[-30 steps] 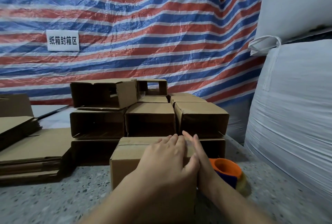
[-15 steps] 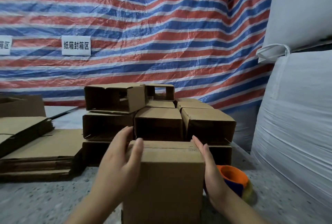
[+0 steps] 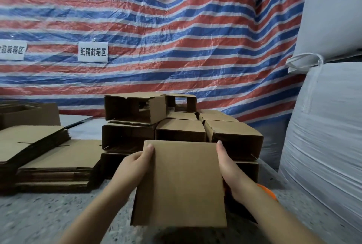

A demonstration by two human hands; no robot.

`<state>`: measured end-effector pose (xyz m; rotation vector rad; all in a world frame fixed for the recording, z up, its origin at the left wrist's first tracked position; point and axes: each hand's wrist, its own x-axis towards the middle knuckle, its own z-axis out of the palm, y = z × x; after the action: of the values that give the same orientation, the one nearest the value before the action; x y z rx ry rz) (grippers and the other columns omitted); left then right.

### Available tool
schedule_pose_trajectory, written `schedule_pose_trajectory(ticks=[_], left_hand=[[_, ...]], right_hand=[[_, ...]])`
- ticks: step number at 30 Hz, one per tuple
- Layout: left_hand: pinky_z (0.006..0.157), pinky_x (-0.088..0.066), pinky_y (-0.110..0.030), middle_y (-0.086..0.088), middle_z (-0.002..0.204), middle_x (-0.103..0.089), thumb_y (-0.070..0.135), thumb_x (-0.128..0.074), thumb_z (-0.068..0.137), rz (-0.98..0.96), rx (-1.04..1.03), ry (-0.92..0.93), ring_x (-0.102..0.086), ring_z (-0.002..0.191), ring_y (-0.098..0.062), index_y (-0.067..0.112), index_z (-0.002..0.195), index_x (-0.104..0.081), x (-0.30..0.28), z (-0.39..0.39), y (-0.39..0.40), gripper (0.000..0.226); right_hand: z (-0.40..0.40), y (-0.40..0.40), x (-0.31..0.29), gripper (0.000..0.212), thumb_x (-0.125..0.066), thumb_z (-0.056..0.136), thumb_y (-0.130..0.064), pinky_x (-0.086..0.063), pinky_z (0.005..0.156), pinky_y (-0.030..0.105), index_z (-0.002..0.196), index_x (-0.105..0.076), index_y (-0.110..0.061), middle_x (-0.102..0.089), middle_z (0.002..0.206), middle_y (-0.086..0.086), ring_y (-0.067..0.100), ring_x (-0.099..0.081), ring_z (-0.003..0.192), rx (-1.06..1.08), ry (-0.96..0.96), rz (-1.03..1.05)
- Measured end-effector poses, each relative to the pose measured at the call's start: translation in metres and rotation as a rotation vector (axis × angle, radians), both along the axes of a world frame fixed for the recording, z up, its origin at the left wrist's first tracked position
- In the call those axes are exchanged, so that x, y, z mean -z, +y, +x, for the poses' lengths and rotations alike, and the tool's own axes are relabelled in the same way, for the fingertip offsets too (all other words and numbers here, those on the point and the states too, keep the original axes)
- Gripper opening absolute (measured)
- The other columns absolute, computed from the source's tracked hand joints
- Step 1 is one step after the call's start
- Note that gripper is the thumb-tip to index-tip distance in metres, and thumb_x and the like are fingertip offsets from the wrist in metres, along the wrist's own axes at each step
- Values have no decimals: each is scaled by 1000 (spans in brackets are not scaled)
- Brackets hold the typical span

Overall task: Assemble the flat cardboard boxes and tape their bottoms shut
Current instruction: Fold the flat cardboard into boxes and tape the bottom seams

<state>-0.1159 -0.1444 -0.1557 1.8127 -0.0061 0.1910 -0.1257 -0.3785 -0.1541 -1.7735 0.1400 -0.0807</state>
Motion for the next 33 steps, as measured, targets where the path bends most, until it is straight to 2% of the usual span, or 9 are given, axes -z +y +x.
schedule_pose_trajectory(ticks=[3, 6, 11, 16, 21, 24, 28, 30, 33], left_hand=[[60, -42, -26, 1, 92, -61, 62, -37, 97, 122, 76, 229, -59, 83, -14, 19, 115, -56, -6, 14, 4, 50], [66, -50, -31, -7, 102, -65, 54, -41, 99, 161, 102, 364, -64, 92, -22, 11, 119, -58, 9, 23, 8, 51], [91, -51, -40, -17, 120, -63, 52, -50, 98, -55, 104, 458, -63, 106, -30, 4, 132, -54, 27, 23, 12, 59], [81, -46, -39, -7, 132, -53, 55, -39, 100, -25, 5, 452, -53, 106, -25, 19, 141, -46, 30, -9, 27, 56], [65, -42, -23, 9, 106, -55, 41, -50, 99, 48, 34, 103, -54, 89, -8, 19, 141, -42, 33, -51, 6, 47], [79, -48, -30, 8, 122, -52, 49, -55, 94, 30, 20, -183, -56, 101, -10, 35, 148, -32, -9, -66, 7, 61], [83, -44, -21, 16, 132, -53, 74, -53, 81, 222, 111, -590, -53, 103, 5, 37, 145, -37, -101, -55, 8, 76], [92, -47, -28, 13, 139, -48, 81, -57, 71, 324, 168, -631, -53, 114, -7, 35, 147, -36, -147, -34, -1, 92], [87, -50, -28, 10, 131, -45, 59, -71, 79, 424, 186, -603, -52, 113, -13, 31, 148, -35, -198, 22, -13, 84]], right_hand=[[19, -8, 0, 78, -27, 98, -72, -36, 104, 40, 152, -37, -17, -45, 151, 10, 30, -41, 138, 77, 159, -129], [26, 2, 17, 70, -28, 101, -65, -43, 85, 31, 151, -40, -17, -54, 139, 11, 28, -52, 126, 84, 287, -200], [31, 6, 42, 74, -29, 100, -67, -47, 84, 35, 145, -48, -10, -61, 128, 14, 26, -59, 100, 147, 333, -79], [-5, -4, 48, 65, -39, 101, -59, -39, 114, 50, 148, -45, -14, -51, 146, 15, 34, -50, 133, 129, 332, 61], [-55, 28, 37, 57, -45, 103, -48, -34, 116, 45, 152, -39, -20, -49, 148, 5, 25, -45, 137, 21, 204, 22], [-70, 32, -12, 46, -44, 103, -45, -48, 95, 41, 140, -52, -19, -64, 127, 4, 22, -59, 117, 66, -42, 55], [-65, 20, -104, 32, -40, 103, -47, -41, 63, 28, 104, -62, -22, -64, 96, 4, 17, -59, 88, 155, -285, 120], [-42, 13, -145, 36, -37, 103, -48, -43, 65, 29, 112, -58, -21, -62, 104, 7, 20, -59, 93, 172, -373, 127], [6, 2, -188, 36, -35, 101, -48, -47, 69, 33, 109, -58, -22, -63, 105, 7, 21, -59, 97, 151, -440, 139]])
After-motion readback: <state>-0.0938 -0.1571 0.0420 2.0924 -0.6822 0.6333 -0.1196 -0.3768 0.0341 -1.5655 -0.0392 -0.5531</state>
